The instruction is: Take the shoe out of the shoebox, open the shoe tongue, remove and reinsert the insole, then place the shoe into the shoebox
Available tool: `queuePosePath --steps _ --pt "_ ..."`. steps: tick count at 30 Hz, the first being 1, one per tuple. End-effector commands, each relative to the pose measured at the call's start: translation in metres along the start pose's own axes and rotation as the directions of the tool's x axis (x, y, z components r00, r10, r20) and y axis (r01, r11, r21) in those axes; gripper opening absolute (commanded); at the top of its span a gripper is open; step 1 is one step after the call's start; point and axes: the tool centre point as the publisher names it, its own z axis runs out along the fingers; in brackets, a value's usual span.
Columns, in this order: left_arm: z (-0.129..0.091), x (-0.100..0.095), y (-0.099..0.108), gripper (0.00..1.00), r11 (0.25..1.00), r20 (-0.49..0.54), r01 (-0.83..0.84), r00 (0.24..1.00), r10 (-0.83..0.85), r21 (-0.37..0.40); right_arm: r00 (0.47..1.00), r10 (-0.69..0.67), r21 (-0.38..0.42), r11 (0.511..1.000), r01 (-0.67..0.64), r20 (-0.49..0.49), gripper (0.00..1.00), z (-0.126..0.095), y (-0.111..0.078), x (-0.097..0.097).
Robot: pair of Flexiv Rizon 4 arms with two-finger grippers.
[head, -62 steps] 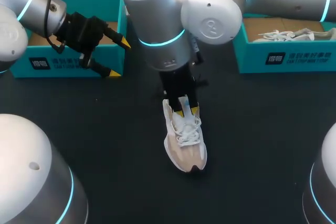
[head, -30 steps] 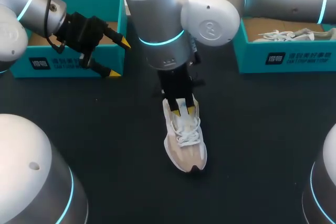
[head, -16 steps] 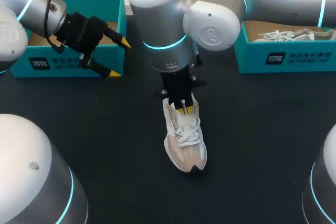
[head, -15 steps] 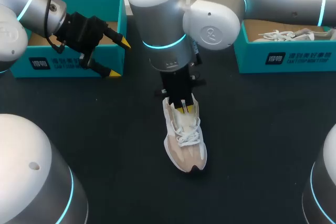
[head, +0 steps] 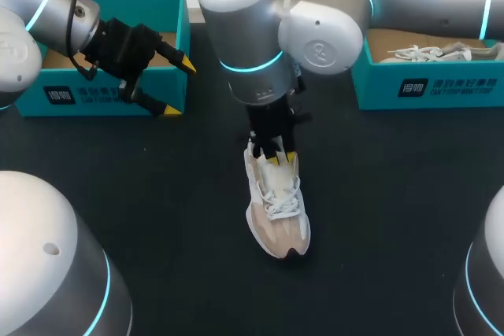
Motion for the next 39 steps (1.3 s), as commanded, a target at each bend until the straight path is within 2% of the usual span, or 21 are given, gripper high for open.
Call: queuePosePath --steps 1,4,6,7,8,21,23,24,25,27,28,30,32,34,39 --pt "0.000 -0.001 0.000 1.00 1.000 -0.002 0.000 1.000 0.000 -0.001 0.998 -0.061 -0.052 0.997 0.060 -0.012 0.31 -0.028 -0.002 -0.008" --pt "0.000 -0.001 0.000 1.00 1.000 -0.002 0.000 1.000 0.000 -0.001 0.982 -0.187 -0.139 0.973 0.184 -0.009 0.41 -0.039 0.005 -0.008" --pt "0.000 -0.001 0.000 1.00 1.000 -0.002 0.000 1.000 0.000 -0.001 0.933 -0.355 -0.191 0.913 0.360 0.063 0.47 -0.045 0.010 -0.004" --pt "0.000 -0.001 0.000 1.00 1.000 -0.002 0.000 1.000 0.000 -0.001 0.892 -0.444 -0.216 0.865 0.453 0.091 0.64 -0.048 0.012 -0.001" --pt "0.000 -0.001 0.000 1.00 1.000 -0.002 0.000 1.000 0.000 -0.001 0.857 -0.504 -0.209 0.831 0.515 0.105 1.00 -0.050 0.013 0.001" --pt "0.000 -0.001 0.000 1.00 1.000 -0.002 0.000 1.000 0.000 -0.001 0.857 -0.504 -0.209 0.831 0.515 0.105 1.00 -0.050 0.013 0.001" --pt "0.000 -0.001 0.000 1.00 1.000 -0.002 0.000 1.000 0.000 -0.001 0.770 -0.630 -0.293 0.721 0.628 0.099 1.00 -0.046 0.023 0.002" --pt "0.000 -0.001 0.000 1.00 1.000 -0.002 0.000 1.000 0.000 -0.001 0.712 -0.690 -0.304 0.656 0.691 0.129 1.00 -0.047 0.028 0.000" --pt "0.000 -0.001 0.000 1.00 1.000 -0.002 0.000 1.000 0.000 -0.001 0.678 -0.719 -0.273 0.628 0.729 0.154 1.00 -0.046 0.032 -0.005" --pt "0.000 -0.001 0.000 1.00 1.000 -0.002 0.000 1.000 0.000 -0.001 0.573 -0.797 -0.259 0.522 0.813 0.191 1.00 -0.047 0.040 -0.013" --pt "0.000 -0.001 0.000 1.00 1.000 -0.002 0.000 1.000 0.000 -0.001 0.538 -0.817 -0.253 0.486 0.836 0.207 1.00 -0.047 0.044 -0.017" --pt "0.000 -0.001 0.000 1.00 1.000 -0.002 0.000 1.000 0.000 -0.001 0.423 -0.872 -0.212 0.377 0.902 0.248 1.00 -0.047 0.052 -0.022" --pt "0.000 -0.001 0.000 1.00 1.000 -0.002 0.000 1.000 0.000 -0.001 0.339 -0.900 -0.172 0.300 0.938 0.275 1.00 -0.045 0.061 -0.026" --pt "0.000 -0.001 0.000 1.00 1.000 -0.002 0.000 1.000 0.000 -0.001 0.273 -0.920 -0.166 0.233 0.958 0.281 1.00 -0.044 0.070 -0.026" --pt "0.000 -0.001 0.000 1.00 1.000 -0.002 0.000 1.000 0.000 -0.001 0.161 -0.939 -0.101 0.136 0.986 0.305 1.00 -0.028 0.092 -0.018"
